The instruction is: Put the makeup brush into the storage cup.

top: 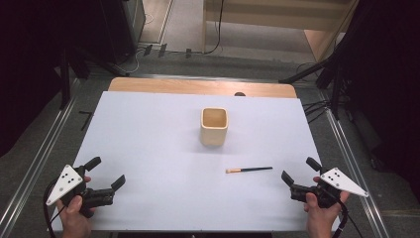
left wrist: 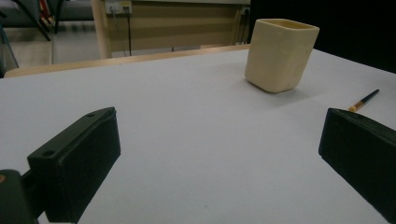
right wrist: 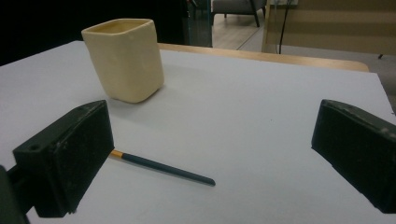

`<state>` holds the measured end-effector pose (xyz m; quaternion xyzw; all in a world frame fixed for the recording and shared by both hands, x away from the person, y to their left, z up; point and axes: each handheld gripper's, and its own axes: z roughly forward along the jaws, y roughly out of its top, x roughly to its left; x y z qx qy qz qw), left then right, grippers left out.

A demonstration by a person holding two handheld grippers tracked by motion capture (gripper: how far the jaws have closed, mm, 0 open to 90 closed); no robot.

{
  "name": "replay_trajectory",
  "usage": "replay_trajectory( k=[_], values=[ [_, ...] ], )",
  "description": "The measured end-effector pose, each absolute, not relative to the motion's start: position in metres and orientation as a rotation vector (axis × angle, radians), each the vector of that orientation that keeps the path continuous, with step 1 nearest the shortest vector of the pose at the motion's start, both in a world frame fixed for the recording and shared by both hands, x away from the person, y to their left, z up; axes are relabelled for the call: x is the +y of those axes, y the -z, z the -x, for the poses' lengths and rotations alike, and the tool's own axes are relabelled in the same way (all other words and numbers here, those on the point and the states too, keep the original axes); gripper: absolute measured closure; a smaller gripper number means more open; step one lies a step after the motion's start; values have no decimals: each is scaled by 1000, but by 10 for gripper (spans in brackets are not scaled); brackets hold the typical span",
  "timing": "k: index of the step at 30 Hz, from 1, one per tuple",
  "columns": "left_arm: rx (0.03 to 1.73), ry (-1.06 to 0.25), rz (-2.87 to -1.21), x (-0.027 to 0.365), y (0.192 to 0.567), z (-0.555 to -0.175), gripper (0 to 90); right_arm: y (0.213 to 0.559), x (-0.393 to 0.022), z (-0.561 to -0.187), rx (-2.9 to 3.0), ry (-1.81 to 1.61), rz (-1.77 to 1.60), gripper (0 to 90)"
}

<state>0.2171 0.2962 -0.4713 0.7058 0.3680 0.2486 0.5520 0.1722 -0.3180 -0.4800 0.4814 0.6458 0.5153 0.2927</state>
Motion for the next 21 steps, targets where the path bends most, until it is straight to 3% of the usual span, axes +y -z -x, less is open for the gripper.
replay_trajectory(
  k=[9, 21],
  values=[
    [863, -580, -1682, 293, 472, -219, 0, 470, -311, -177, 1791, -1363, -1233, 0],
    [847, -572, -1703, 288, 473, -220, 0, 443, -291, -210, 2017, -1260, -1085, 23]
  ],
)
